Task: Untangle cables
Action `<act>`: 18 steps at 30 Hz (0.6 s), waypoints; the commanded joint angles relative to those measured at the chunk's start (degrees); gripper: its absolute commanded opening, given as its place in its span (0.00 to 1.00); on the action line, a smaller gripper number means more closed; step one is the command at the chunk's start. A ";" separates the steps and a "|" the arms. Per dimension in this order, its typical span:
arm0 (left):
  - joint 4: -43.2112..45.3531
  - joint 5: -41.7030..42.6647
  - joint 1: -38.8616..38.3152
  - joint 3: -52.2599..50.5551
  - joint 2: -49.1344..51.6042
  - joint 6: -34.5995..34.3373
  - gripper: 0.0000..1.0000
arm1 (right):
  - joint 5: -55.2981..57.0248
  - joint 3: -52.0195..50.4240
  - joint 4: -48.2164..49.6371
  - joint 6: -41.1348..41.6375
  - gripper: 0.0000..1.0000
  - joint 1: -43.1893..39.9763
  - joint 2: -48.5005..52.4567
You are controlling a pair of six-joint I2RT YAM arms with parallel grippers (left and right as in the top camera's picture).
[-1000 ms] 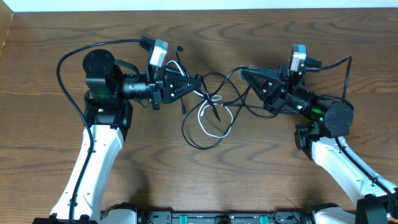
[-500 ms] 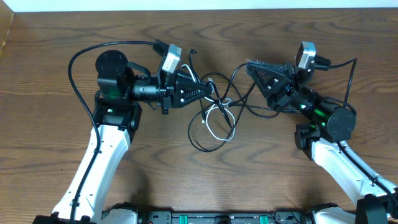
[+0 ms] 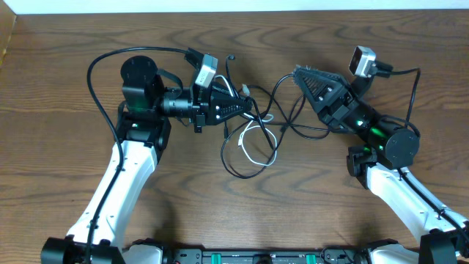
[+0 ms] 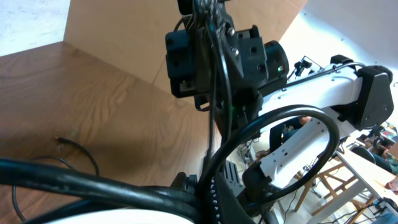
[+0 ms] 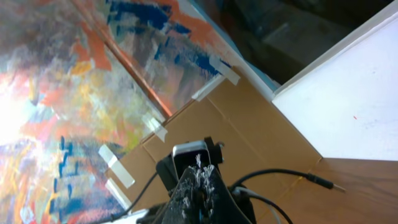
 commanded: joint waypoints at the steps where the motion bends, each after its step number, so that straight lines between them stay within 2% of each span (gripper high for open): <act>1: 0.24 2.21 -0.96 -0.17 0.94 2.69 0.07 | 4.24 0.46 0.42 2.34 0.01 0.17 -0.35; 9: 0.28 1.18 -3.82 -0.17 1.60 4.79 0.07 | 6.16 0.46 -0.15 2.82 0.01 1.97 -0.35; 18: 0.02 -4.98 -5.42 -0.17 1.60 3.91 0.08 | 6.56 0.46 -5.01 -0.83 0.01 3.34 -0.35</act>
